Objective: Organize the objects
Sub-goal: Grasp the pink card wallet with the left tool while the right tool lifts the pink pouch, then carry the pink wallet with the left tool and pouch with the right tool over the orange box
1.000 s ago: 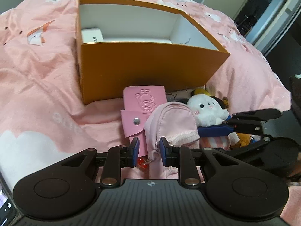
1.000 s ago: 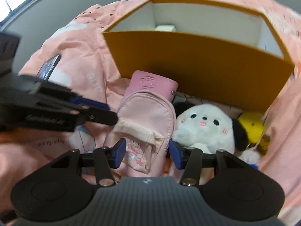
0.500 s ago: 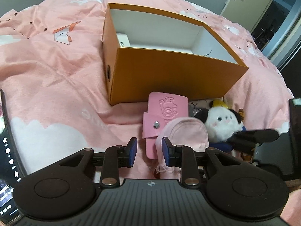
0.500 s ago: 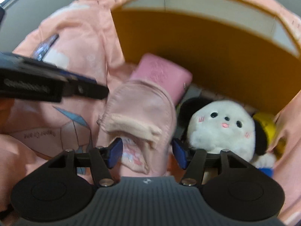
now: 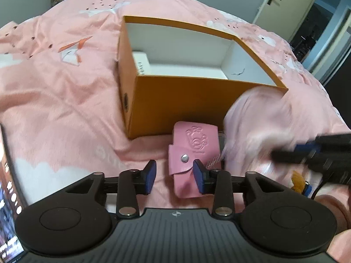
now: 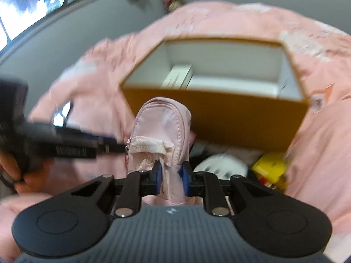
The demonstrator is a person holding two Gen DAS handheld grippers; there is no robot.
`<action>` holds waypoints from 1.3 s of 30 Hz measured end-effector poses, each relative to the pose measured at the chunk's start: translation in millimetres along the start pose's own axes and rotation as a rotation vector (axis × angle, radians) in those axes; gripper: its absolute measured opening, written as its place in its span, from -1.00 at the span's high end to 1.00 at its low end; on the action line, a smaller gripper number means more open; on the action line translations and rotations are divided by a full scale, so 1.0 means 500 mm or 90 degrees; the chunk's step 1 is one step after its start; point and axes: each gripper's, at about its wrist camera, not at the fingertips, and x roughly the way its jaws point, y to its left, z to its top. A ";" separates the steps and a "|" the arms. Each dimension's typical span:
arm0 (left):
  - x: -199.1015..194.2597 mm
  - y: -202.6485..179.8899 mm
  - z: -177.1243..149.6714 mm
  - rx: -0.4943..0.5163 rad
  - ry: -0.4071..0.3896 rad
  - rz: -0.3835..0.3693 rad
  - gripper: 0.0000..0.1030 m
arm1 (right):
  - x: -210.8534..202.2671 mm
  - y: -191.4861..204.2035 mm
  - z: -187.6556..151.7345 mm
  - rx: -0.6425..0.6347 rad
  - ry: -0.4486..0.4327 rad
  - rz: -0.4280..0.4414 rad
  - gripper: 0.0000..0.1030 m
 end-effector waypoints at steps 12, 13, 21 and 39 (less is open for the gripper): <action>0.108 0.019 0.027 -0.058 0.074 -0.039 -0.02 | 0.012 -0.091 0.024 0.110 -0.028 -0.040 0.61; 0.112 0.021 0.027 -0.067 0.076 -0.050 -0.02 | 0.015 -0.093 0.024 0.109 -0.029 -0.040 0.61; 0.099 0.015 0.028 -0.080 0.054 -0.059 0.28 | 0.017 -0.102 0.018 0.127 -0.036 -0.031 0.61; -0.094 -0.049 0.073 -0.047 -0.100 -0.066 0.29 | -0.084 -0.071 0.082 0.081 -0.121 -0.034 0.66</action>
